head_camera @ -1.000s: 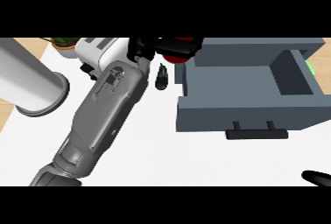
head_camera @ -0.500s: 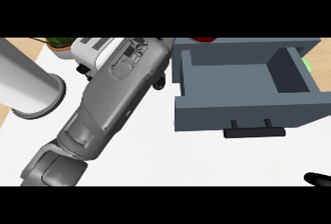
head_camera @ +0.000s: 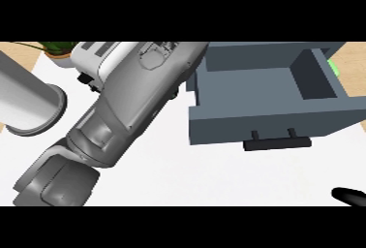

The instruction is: Pick up the can, place it into the drawer and close the drawer

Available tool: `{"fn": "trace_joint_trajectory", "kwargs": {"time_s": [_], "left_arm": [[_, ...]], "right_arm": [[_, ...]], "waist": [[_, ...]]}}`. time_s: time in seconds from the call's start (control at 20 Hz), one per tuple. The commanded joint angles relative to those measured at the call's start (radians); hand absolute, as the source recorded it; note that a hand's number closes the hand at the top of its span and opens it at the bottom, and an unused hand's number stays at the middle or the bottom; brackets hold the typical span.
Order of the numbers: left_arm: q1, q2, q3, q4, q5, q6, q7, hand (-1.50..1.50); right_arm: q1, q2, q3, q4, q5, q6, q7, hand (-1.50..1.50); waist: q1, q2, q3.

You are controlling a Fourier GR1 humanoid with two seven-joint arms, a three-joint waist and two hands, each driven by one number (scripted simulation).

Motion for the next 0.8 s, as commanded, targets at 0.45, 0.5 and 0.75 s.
{"fn": "trace_joint_trajectory", "kwargs": {"time_s": [0.45,0.5,0.75], "left_arm": [[-0.12,0.0,-0.111,0.145,0.112,0.184,-0.022,-1.5],[-0.08,0.0,-0.114,0.165,0.1,0.175,-0.077,-1.5],[-0.069,0.0,-0.122,0.171,0.138,0.183,-0.125,-1.5]], "right_arm": [[-0.029,-0.015,0.029,0.011,0.008,0.014,0.008,-1.5],[-0.038,-0.031,0.006,-0.011,-0.008,0.011,0.024,-1.5],[-0.07,-0.027,0.081,0.025,0.122,0.0,-0.028,-1.5]], "waist": [[-0.052,0.009,0.002],[-0.043,0.009,0.001],[-0.034,0.016,0.001]]}}
